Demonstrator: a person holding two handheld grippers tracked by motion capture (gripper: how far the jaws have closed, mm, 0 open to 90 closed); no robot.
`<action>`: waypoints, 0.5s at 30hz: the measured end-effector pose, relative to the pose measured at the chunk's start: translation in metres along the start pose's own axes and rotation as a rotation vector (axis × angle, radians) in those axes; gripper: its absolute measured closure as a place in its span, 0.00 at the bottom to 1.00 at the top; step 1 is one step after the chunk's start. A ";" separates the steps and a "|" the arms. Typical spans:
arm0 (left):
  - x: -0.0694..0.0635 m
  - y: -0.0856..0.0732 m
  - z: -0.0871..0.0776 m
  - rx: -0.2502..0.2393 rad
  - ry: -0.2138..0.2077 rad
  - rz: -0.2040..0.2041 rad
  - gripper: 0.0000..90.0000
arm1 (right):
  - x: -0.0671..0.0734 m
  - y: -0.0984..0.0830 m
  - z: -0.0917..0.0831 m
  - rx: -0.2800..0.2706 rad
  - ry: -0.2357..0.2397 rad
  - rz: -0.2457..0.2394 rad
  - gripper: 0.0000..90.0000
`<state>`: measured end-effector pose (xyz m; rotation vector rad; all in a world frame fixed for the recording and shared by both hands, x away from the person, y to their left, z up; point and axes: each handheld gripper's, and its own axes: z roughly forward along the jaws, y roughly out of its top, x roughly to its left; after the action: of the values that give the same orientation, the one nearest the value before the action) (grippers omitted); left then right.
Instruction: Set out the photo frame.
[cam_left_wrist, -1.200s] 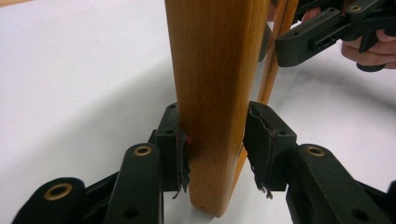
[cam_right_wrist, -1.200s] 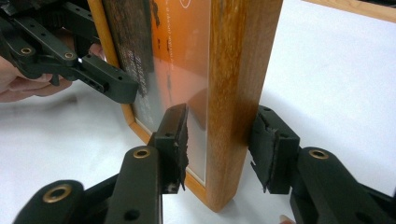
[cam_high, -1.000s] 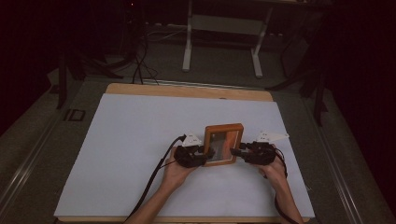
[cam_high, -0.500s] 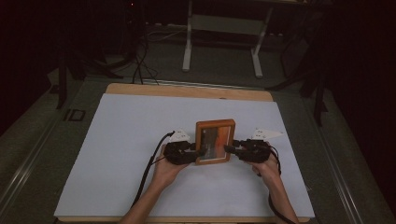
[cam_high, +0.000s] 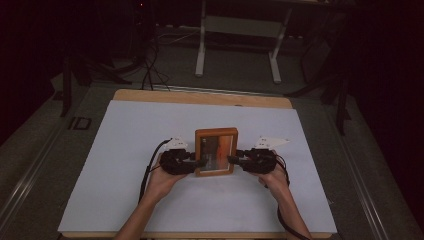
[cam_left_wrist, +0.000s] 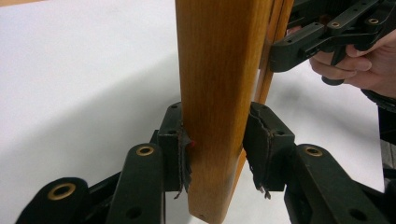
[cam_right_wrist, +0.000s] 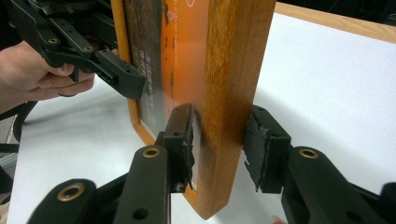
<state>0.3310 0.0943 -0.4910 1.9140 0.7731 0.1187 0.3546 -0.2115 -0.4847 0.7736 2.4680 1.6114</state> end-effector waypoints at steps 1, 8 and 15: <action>0.001 0.000 -0.001 0.002 0.005 0.001 0.68 | 0.001 0.000 0.002 0.000 -0.001 0.000 0.71; 0.012 -0.005 -0.007 0.013 0.005 -0.020 0.65 | 0.008 -0.001 0.015 -0.004 -0.008 0.020 0.72; 0.019 -0.011 -0.007 0.044 0.012 -0.022 0.63 | 0.012 -0.004 0.025 0.020 -0.024 0.018 0.73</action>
<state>0.3384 0.1137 -0.5021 1.9479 0.8101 0.1003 0.3508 -0.1866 -0.4970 0.8153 2.4723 1.5760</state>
